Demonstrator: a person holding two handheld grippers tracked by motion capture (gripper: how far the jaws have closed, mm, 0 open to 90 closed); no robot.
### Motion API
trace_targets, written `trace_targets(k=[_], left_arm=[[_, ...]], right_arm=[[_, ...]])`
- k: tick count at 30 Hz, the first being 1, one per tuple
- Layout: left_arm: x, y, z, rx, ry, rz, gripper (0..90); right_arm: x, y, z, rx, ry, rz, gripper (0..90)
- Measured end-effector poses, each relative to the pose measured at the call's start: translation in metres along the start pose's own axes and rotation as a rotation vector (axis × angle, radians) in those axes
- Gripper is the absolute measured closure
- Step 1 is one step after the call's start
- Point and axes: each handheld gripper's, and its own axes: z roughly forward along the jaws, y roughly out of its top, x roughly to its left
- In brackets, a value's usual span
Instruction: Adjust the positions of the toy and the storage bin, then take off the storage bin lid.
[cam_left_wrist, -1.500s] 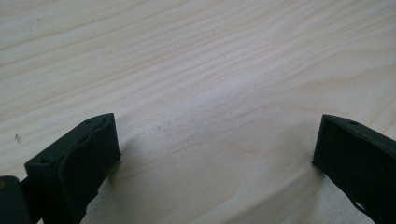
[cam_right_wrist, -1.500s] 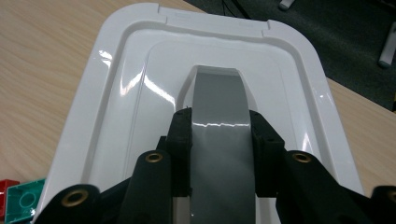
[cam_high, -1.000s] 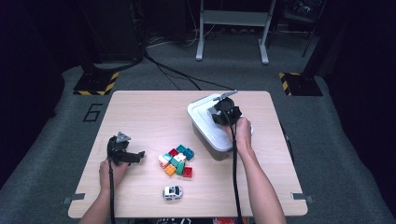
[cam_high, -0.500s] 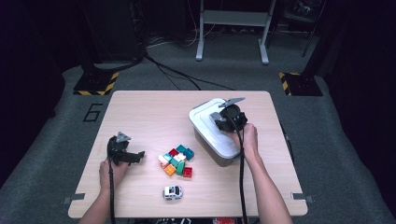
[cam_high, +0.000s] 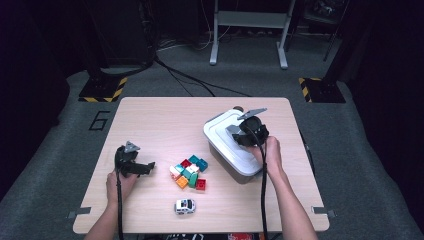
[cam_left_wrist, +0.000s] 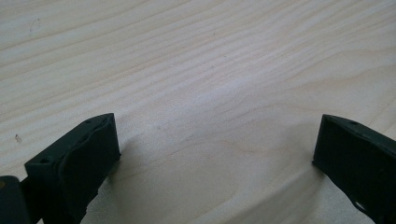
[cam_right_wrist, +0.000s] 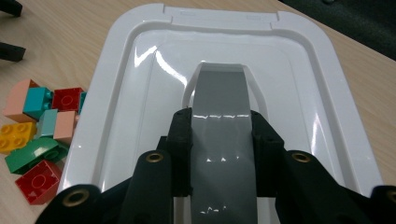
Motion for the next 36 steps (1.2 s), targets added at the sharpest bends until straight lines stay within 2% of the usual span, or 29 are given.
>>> trace_targets(k=[2, 3, 7, 11, 14, 16, 18, 20, 25, 29, 36], left_arm=[[0.0, 0.0, -0.001, 0.011, -0.006, 0.002, 0.3], [0.0, 0.0, 0.0, -0.006, 0.002, -0.001, 0.3], [0.0, 0.0, 0.0, -0.004, 0.001, -0.002, 0.2], [0.0, 0.0, -0.001, 0.01, -0.005, 0.002, 0.2], [0.0, 0.0, -0.001, 0.01, -0.005, 0.001, 0.2], [0.0, 0.0, 0.0, 0.001, 0.0, 0.004, 0.2], [0.0, 0.0, 0.0, 0.002, 0.0, 0.007, 0.2], [0.0, 0.0, 0.0, -0.001, 0.001, 0.002, 0.2], [0.0, 0.0, 0.0, -0.004, 0.002, -0.002, 0.2], [0.0, 0.0, 0.0, -0.004, 0.001, -0.001, 0.3], [0.0, 0.0, 0.0, -0.003, 0.001, -0.001, 0.2]], right_arm=[[0.001, -0.002, -0.002, 0.004, 0.012, 0.0, 67.2], [0.001, -0.002, -0.002, 0.004, 0.012, 0.0, 67.2], [0.001, -0.007, -0.006, -0.005, 0.035, 0.006, 67.3], [0.001, -0.009, -0.007, -0.01, 0.053, 0.011, 67.4], [0.003, -0.011, -0.009, -0.014, 0.069, 0.042, 67.5], [0.003, -0.012, -0.008, -0.02, 0.068, 0.047, 67.4], [0.008, -0.012, -0.009, -0.019, 0.055, 0.081, 67.5], [0.011, -0.012, -0.008, -0.024, 0.045, 0.095, 67.5], [0.016, -0.012, -0.007, -0.032, 0.034, 0.106, 67.6], [0.017, -0.012, -0.006, -0.043, 0.029, 0.108, 67.6], [0.019, -0.01, -0.008, -0.035, 0.001, 0.081, 67.4]])
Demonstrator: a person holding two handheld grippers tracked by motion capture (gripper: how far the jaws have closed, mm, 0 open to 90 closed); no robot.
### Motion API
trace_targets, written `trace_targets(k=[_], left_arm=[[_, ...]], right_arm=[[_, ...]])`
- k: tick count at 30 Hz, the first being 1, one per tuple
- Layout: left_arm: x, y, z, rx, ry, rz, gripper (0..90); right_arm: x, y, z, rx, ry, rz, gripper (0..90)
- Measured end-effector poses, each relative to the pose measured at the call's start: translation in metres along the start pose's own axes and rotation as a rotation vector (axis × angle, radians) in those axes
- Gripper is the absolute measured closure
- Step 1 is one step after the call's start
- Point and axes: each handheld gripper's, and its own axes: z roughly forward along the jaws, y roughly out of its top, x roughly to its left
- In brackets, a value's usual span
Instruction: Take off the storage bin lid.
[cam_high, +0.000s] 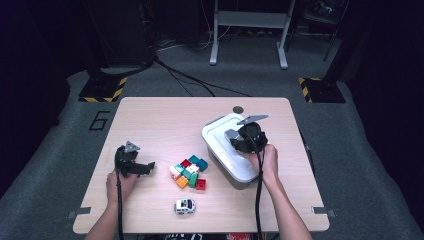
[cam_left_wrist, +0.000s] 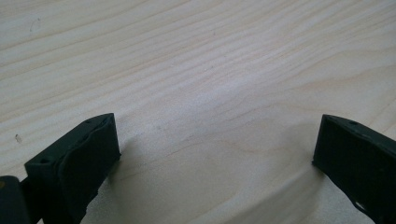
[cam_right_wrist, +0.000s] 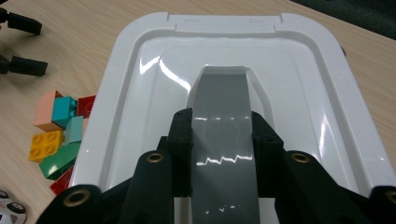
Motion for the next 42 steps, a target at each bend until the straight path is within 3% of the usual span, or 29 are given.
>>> trace_targets(k=[16, 42], left_arm=[[0.001, 0.0, 0.0, 0.006, -0.001, 0.009, 0.2], [0.001, 0.0, 0.0, 0.007, -0.001, 0.008, 0.2]], right_arm=[[-0.01, 0.017, -0.027, -0.057, -0.041, 0.026, 67.3], [-0.069, 0.008, -0.067, -0.072, -0.14, 0.097, 67.3]])
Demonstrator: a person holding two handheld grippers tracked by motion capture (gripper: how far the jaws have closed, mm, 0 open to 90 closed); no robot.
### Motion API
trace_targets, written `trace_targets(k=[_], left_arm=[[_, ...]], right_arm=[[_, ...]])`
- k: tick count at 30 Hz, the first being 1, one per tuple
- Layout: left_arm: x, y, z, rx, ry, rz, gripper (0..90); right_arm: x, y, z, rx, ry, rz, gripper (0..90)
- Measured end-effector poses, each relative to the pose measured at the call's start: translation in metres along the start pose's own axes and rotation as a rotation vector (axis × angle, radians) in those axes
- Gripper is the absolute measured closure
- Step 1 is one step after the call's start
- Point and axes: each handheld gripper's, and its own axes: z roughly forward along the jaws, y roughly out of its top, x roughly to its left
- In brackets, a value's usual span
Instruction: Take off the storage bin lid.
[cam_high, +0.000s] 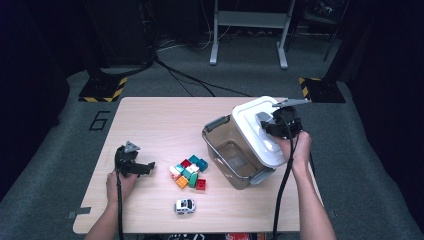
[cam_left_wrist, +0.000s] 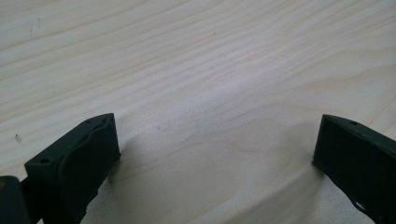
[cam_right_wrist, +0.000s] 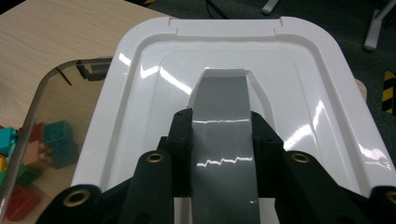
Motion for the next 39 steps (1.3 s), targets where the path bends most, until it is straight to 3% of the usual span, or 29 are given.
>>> trace_targets(k=[15, 21, 26, 39], left_arm=[[0.0, 0.0, 0.0, -0.002, 0.0, 0.0, 0.2], [0.0, 0.0, 0.0, -0.002, 0.001, -0.002, 0.2], [0.0, 0.0, 0.0, -0.001, -0.001, -0.004, 0.2], [0.0, 0.0, 0.0, -0.001, 0.0, 0.0, 0.2]], right_arm=[[-0.045, -0.014, -0.012, 0.007, -0.11, 0.063, 67.3], [-0.061, -0.025, -0.015, -0.007, -0.184, 0.056, 67.3], [-0.076, -0.037, -0.015, -0.009, -0.228, 0.101, 67.3], [-0.099, -0.068, 0.002, 0.03, -0.269, 0.181, 67.2]])
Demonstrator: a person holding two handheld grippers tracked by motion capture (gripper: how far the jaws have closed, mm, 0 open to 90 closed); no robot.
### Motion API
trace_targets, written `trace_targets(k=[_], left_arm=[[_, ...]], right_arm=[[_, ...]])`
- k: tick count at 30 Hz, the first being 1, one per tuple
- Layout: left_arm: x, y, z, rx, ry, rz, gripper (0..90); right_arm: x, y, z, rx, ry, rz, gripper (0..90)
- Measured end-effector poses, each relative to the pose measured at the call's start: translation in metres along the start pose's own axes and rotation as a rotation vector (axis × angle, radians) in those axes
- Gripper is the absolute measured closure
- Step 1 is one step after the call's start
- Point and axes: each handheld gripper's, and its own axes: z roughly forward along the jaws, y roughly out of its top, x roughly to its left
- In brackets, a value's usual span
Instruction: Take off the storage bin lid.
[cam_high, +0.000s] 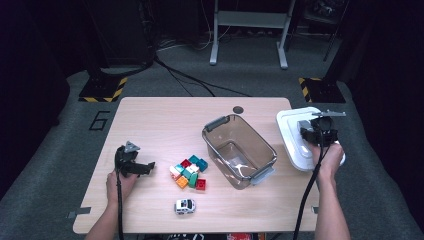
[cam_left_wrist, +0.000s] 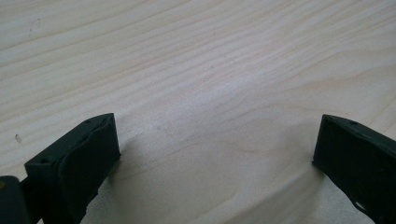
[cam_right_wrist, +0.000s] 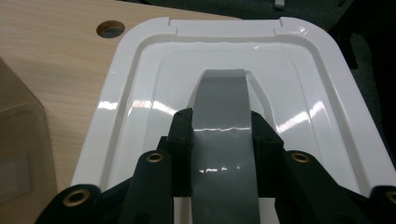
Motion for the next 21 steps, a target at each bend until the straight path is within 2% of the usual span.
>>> trace_targets(k=[8, 13, 17, 21], left_arm=[[0.0, 0.0, 0.0, -0.003, 0.0, -0.007, 0.2], [0.0, 0.0, 0.0, -0.001, 0.0, 0.0, 0.2], [0.0, 0.0, 0.0, 0.005, -0.002, 0.001, 0.2], [0.0, 0.0, 0.0, 0.003, -0.001, -0.001, 0.2]], right_arm=[[0.003, -0.017, 0.018, 0.027, 0.01, 0.012, 67.2], [0.007, -0.025, 0.029, 0.041, 0.018, 0.023, 67.1], [0.013, -0.031, 0.039, 0.055, 0.026, 0.009, 67.0], [0.019, -0.035, 0.048, 0.069, 0.028, 0.025, 67.0]])
